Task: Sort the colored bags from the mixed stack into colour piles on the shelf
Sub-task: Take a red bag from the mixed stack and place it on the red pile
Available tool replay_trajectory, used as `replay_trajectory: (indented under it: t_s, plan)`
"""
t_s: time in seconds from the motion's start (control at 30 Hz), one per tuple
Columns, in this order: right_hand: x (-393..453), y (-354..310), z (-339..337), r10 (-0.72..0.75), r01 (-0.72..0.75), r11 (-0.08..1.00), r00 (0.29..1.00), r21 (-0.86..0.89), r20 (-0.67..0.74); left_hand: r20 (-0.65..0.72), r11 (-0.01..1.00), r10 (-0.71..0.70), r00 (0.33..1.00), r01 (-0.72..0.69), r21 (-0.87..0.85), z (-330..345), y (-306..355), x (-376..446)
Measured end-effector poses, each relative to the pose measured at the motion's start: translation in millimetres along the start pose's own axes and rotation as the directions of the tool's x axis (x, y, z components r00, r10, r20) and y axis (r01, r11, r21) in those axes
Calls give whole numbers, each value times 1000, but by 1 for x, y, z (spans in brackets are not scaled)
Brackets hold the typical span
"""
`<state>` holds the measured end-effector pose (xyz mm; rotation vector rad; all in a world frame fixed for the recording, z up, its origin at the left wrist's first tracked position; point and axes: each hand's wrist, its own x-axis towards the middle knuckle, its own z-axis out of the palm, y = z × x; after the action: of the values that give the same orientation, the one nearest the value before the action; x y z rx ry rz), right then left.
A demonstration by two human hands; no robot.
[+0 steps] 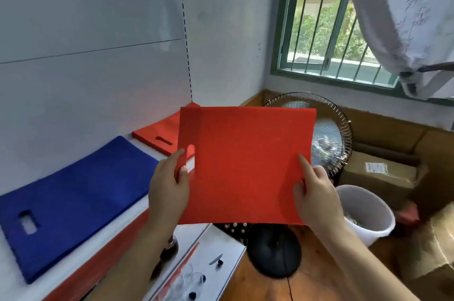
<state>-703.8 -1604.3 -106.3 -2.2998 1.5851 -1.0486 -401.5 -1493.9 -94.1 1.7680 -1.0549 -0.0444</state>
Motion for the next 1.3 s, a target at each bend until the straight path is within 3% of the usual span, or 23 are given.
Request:
replay_trajectory:
  t_s: [0.3, 0.6, 0.8, 1.0, 1.1, 1.3]
  plan:
    - [156, -14, 80, -167, 166, 983, 986, 77, 9, -147, 992, -78, 986, 91, 84, 37, -36, 94]
    - [273, -49, 179, -357, 309, 916, 919, 256, 166, -286, 917, -214, 934, 293, 271, 51, -68, 138]
    - [337, -63, 242, -515, 423, 843, 811, 331, 276, -372, 800, -339, 864, 473, 370, 72, -71, 154]
    - [360, -64, 287, -573, 475, 819, 709, 322, 411, -420, 559, -402, 813, 582, 591, 91, -75, 162]
    - [367, -61, 296, -570, 498, 821, 679, 279, 464, -432, 465, -396, 810, 582, 666, 98, -77, 164]
    - [369, -61, 296, -537, 498, 831, 599, 249, 594, -378, 387, -443, 813, 553, 738, 100, -72, 168]
